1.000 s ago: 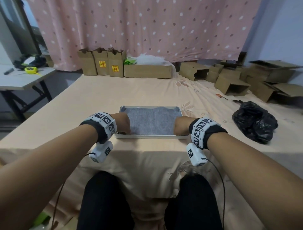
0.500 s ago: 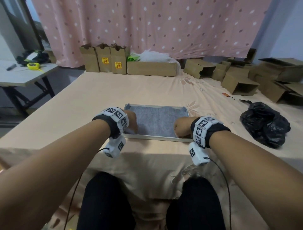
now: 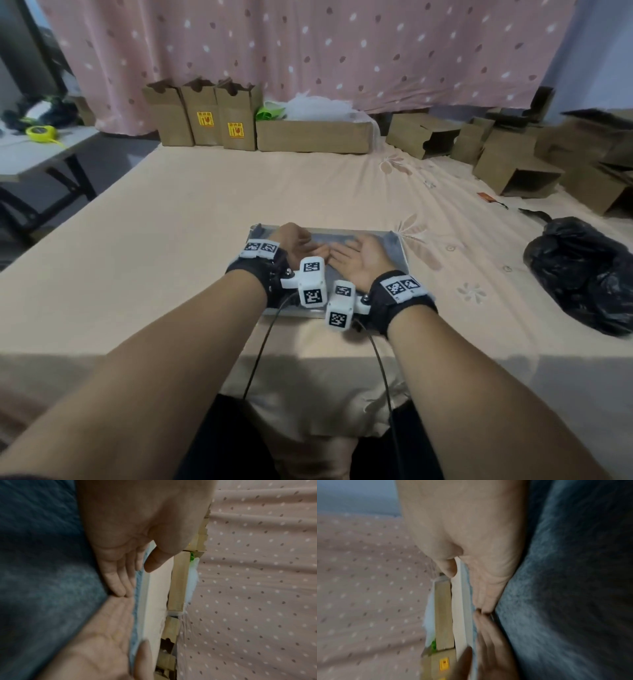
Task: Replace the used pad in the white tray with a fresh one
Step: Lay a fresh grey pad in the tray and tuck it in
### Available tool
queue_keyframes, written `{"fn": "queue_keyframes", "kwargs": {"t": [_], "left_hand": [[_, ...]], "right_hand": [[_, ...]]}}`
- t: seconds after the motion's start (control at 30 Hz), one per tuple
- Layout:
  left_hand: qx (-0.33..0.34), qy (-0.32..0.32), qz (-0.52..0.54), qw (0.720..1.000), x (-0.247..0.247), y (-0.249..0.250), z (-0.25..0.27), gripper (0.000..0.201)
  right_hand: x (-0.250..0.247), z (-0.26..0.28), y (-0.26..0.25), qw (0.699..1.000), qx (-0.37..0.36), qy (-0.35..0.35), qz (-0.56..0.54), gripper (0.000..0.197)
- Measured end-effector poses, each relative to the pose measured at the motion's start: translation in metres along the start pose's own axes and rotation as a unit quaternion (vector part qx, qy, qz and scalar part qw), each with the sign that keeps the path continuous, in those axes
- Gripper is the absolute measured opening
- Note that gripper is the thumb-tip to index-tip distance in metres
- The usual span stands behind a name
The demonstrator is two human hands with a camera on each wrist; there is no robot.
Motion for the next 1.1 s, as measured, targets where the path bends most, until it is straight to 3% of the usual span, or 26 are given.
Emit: {"fn": "queue_keyframes", "kwargs": {"t": [0.13, 0.2, 0.3, 0.4, 0.5, 0.57, 0.63, 0.73, 0.8, 0.9, 0.97, 1.03, 1.1], "left_hand": [[0.012, 0.025, 0.087, 0.996, -0.020, 0.000, -0.011, 0.025], [0.040, 0.046, 0.123, 0.991, -0.030, 0.007, -0.016, 0.032], [0.105, 0.045, 0.178, 0.977, -0.042, 0.015, -0.018, 0.047], [0.134, 0.052, 0.156, 0.977, -0.043, 0.013, -0.010, 0.046], [0.098, 0.023, 0.161, 0.982, -0.033, 0.003, -0.007, 0.028], [0.054, -0.006, 0.151, 0.987, -0.027, -0.007, -0.006, 0.017], [0.062, -0.002, 0.121, 0.991, -0.029, -0.009, -0.004, 0.018], [0.103, 0.033, 0.149, 0.983, -0.046, 0.009, -0.004, 0.044], [0.105, 0.055, 0.146, 0.982, -0.056, 0.019, 0.001, 0.041], [0.091, 0.090, 0.145, 0.981, -0.055, 0.017, 0.007, 0.034], [0.096, 0.106, 0.148, 0.979, -0.047, 0.010, 0.011, 0.025], [0.101, 0.083, 0.141, 0.981, -0.033, -0.001, 0.013, 0.017], [0.084, 0.042, 0.163, 0.982, -0.023, -0.014, 0.015, 0.029]], "right_hand": [[-0.029, -0.014, -0.014, 0.993, -0.036, 0.023, -0.112, 0.053], [-0.043, -0.015, -0.025, 0.988, -0.066, 0.052, -0.130, 0.052], [-0.048, -0.014, -0.028, 0.989, -0.081, 0.067, -0.108, 0.049], [-0.037, -0.010, -0.029, 0.989, -0.103, 0.085, -0.069, 0.042], [-0.012, -0.007, -0.025, 0.995, -0.084, 0.034, -0.046, 0.021], [0.004, -0.004, -0.009, 0.998, -0.025, -0.030, -0.039, 0.027], [0.005, 0.000, 0.003, 0.998, 0.011, -0.043, -0.039, 0.037], [-0.026, -0.003, -0.011, 0.995, -0.035, 0.035, -0.082, 0.047], [-0.044, -0.005, -0.027, 0.989, -0.077, 0.094, -0.082, 0.049], [-0.043, -0.002, -0.033, 0.987, -0.095, 0.117, -0.055, 0.046], [-0.027, 0.004, -0.031, 0.992, -0.089, 0.085, -0.041, 0.031], [-0.008, 0.008, -0.023, 0.997, -0.068, 0.027, -0.039, 0.015], [0.003, 0.011, -0.006, 0.999, -0.028, -0.011, -0.018, 0.016]]}}
Point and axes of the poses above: each hand's wrist, its own z-axis away from the middle knuckle, its own x-axis out of the palm, y = z × x, the point moved 6 cm from there along -z, towards the middle knuckle, and after that the axes turned 9 degrees about z, right-handed, at the moved point
